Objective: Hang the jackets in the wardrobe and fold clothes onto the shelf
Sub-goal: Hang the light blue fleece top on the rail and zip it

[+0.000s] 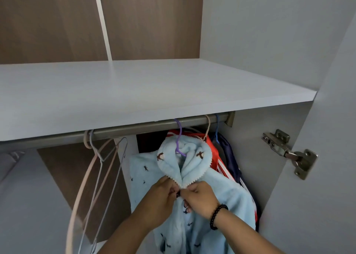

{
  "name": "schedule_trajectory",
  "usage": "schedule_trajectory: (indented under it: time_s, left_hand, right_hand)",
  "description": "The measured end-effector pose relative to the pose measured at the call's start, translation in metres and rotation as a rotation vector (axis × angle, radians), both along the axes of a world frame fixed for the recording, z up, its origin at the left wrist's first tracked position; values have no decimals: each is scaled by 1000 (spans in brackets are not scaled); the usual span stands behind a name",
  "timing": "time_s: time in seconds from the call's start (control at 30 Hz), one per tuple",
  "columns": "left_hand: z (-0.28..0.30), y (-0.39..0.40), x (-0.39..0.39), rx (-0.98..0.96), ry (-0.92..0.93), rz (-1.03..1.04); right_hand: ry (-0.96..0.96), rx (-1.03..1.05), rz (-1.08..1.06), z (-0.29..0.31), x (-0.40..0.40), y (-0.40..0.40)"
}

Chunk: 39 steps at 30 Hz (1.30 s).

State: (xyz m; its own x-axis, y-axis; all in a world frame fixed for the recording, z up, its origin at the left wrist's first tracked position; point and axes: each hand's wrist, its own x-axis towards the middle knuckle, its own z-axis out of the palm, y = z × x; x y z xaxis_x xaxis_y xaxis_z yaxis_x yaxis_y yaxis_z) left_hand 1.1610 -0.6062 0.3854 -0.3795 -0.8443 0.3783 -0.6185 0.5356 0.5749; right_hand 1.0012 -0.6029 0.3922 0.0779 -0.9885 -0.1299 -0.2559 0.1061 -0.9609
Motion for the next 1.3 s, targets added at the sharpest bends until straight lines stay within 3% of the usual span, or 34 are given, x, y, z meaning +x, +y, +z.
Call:
schedule_trajectory:
  time_s: [0.27, 0.5, 0.6, 0.73, 0.87, 1.0, 1.17, 1.3]
  left_hand:
    - [11, 4, 9, 52, -215, -12]
    - [7, 11, 11, -77, -370, 38]
    - [3, 19, 8, 9, -195, 43]
    - [0, 21, 6, 279, 206, 67]
    - [-2, 21, 5, 461, 310, 89]
    - [7, 24, 6, 622, 551, 12]
    - [6, 27, 4, 674, 694, -20]
    - [1, 33, 6, 730, 846, -11]
  right_hand:
    - [83, -78, 235, 11, -7, 2]
    - [-6, -66, 267, 14, -12, 2]
    - [-32, -50, 265, 15, -9, 7]
    - [35, -75, 248, 15, -3, 14]
    - [186, -161, 240, 8, -4, 21]
    - [235, -319, 253, 9, -5, 25]
    - [108, -322, 225, 7, -4, 30]
    - [-128, -195, 204, 8, 1, 38]
